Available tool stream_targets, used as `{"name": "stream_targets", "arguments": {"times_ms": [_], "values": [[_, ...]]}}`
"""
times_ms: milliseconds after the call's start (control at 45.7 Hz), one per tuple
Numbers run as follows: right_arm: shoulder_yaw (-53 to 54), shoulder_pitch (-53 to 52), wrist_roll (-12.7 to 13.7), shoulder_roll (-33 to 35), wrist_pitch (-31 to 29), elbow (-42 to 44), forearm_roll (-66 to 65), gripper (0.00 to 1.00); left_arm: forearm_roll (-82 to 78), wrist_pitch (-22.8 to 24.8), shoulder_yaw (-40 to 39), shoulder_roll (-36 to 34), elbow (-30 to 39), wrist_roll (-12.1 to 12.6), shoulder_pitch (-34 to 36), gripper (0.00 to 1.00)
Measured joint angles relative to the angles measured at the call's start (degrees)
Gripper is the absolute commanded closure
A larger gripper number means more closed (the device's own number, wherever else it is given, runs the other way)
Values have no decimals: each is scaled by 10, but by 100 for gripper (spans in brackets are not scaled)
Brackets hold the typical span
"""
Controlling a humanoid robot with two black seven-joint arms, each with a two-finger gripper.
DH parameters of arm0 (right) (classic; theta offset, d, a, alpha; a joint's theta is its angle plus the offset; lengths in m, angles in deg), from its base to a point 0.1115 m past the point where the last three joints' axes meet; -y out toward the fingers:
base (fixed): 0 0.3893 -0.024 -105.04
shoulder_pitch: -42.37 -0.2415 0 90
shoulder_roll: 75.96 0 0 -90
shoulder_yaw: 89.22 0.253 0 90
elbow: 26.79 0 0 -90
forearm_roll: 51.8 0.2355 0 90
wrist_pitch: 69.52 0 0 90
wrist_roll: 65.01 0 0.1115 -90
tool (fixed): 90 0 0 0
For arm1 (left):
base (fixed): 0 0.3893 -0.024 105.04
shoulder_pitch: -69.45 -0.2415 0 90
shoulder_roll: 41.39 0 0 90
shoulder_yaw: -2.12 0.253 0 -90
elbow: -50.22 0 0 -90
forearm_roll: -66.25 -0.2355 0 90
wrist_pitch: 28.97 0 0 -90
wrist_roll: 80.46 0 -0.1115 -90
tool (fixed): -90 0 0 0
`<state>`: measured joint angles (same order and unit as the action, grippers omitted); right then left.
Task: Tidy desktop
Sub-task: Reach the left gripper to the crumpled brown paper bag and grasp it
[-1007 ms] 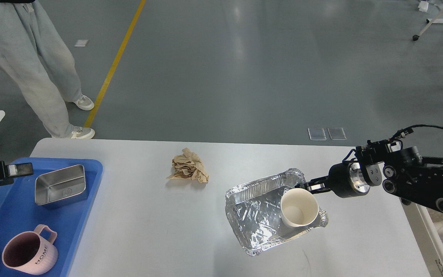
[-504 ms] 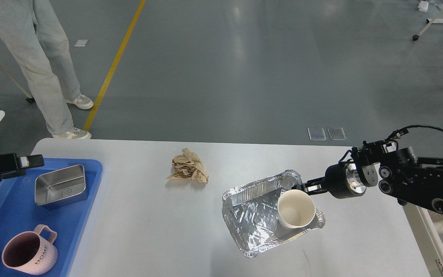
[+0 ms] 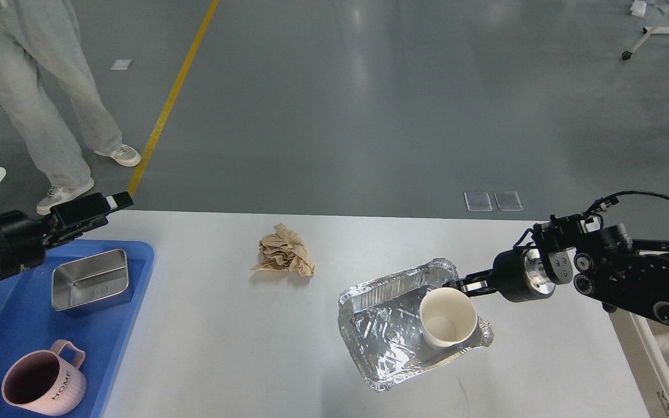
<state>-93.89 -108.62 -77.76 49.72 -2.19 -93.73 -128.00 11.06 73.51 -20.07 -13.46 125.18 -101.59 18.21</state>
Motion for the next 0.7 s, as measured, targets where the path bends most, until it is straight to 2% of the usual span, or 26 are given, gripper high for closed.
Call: {"name": "stream_targets", "arguments": {"times_ms": [88,241,482,701], "values": [[0,0,0,2,0,0,0,100,-4,0,6,59,-49,16,17,4],[0,0,0,4,0,0,0,100,-25,1,37,168,-151,63,53,4],[0,2,0,4,0,0,1,100,-32,-8,102,319,-284,79,99,4],[0,6,0,6,0,0,5,100,-32,-10,154,428,-363,120,121,4]]}}
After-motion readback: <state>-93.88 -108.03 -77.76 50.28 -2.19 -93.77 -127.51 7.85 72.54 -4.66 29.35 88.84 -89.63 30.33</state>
